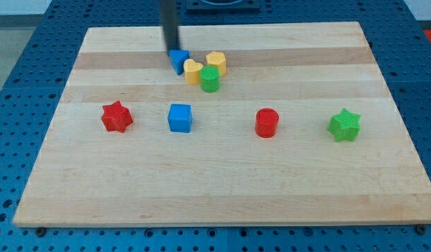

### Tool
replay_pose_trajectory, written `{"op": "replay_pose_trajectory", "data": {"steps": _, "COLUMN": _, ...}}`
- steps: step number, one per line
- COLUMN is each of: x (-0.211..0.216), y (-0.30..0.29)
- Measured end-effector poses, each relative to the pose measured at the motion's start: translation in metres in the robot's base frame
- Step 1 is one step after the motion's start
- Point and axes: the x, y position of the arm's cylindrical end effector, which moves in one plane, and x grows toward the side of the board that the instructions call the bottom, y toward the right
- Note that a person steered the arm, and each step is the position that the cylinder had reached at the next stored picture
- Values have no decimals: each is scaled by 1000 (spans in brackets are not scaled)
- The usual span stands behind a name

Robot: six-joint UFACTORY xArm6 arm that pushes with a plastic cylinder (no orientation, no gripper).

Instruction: Move the red star to the left side of the board

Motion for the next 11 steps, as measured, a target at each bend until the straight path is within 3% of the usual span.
{"op": "replay_pose_trajectory", "data": {"steps": 1, "x": -1, "y": -121}}
{"op": "replay_pose_trajectory", "data": {"steps": 2, "x": 9, "y": -161}}
{"op": "replay_pose_trajectory", "data": {"steps": 6, "x": 25, "y": -161}}
{"op": "replay_pose_trajectory", "data": {"steps": 8, "x": 189, "y": -100}}
{"op": "replay_pose_trajectory", "data": {"steps": 9, "x": 225, "y": -47}}
{"op": "replay_pose_trajectory", "data": {"steps": 10, "x": 215, "y": -1}}
{"op": "replay_pose_trajectory", "data": {"steps": 11, "x": 191, "y": -26}}
